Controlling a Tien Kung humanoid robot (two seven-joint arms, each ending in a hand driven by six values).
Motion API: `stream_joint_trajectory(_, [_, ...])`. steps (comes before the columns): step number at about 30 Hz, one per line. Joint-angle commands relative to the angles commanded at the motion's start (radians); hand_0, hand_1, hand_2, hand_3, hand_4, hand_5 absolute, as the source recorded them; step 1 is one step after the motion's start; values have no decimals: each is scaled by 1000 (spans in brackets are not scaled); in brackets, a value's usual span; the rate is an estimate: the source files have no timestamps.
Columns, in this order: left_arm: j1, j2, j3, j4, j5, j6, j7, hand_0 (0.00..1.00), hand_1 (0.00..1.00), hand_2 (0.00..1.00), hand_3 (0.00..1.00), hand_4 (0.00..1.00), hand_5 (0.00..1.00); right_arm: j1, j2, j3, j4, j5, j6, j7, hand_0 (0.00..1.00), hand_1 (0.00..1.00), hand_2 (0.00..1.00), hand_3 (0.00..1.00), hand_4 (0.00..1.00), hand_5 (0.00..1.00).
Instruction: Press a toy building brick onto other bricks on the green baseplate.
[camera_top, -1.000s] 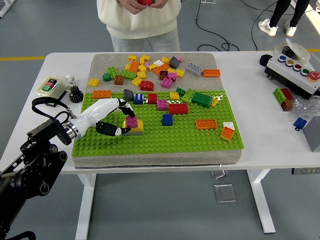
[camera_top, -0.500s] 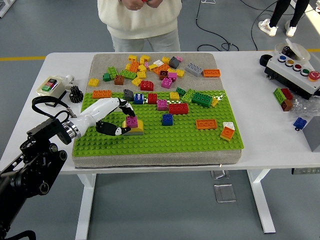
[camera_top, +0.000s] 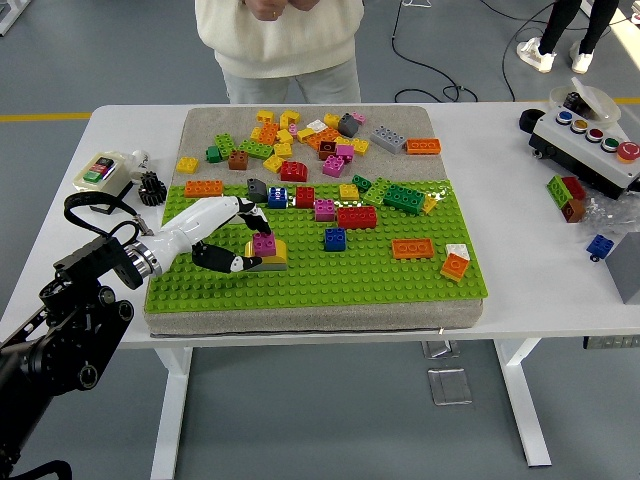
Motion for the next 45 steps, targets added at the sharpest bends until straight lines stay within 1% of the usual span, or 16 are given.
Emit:
stream_joint_trajectory(11, [1, -1, 0, 1, -2, -4, -2, 714, 614, 589, 551, 872, 89, -1, 0, -1, 0, -1, -1, -1, 739, 654, 703, 590, 915, 495])
stream_joint_trajectory(12, [1, -1, 0, 2, -2, -4, -3, 719, 625, 609, 572, 895, 97, -2, 0, -2, 0, -1, -1, -1, 738, 654, 703, 590, 916, 495])
stream_joint_trajectory(29, [2, -1, -1, 7, -8, -6, -6, 720, 637, 632, 593, 915, 112, -2, 2, -4, 0, -1, -3, 0, 738, 654, 703, 591, 916, 496])
stream_joint_trajectory(30, [2, -2, -1, 7, -9, -6, -6, 722, 639, 643, 631, 932, 128, -2, 2, -5, 0, -1, -3, 0, 738, 654, 703, 592, 916, 495])
stream_joint_trajectory(35, [0, -2, -3, 9, -13, -5, -7, 722, 639, 643, 631, 932, 128, -2, 2, -5, 0, 0, -3, 0, 738, 654, 703, 592, 916, 495])
stream_joint_trajectory(36, [-1, -3, -3, 9, -13, -5, -7, 724, 647, 664, 645, 945, 136, -1, 2, -5, 0, 0, -3, 0, 738, 655, 703, 592, 915, 496])
stream_joint_trajectory(41, [-4, -4, -7, 11, -18, -4, -7, 724, 647, 664, 645, 945, 136, -1, 2, -4, 0, 1, -2, -1, 738, 655, 703, 592, 915, 496])
stream_joint_trajectory(42, [-5, -4, -8, 12, -18, -4, -7, 728, 657, 689, 666, 961, 144, -1, 1, -4, 0, 1, -2, -1, 738, 654, 703, 593, 916, 496])
stream_joint_trajectory(45, [-7, -6, -9, 14, -18, -3, -7, 728, 657, 689, 666, 961, 144, -1, 2, -4, 0, 1, -3, -1, 738, 654, 703, 593, 916, 496])
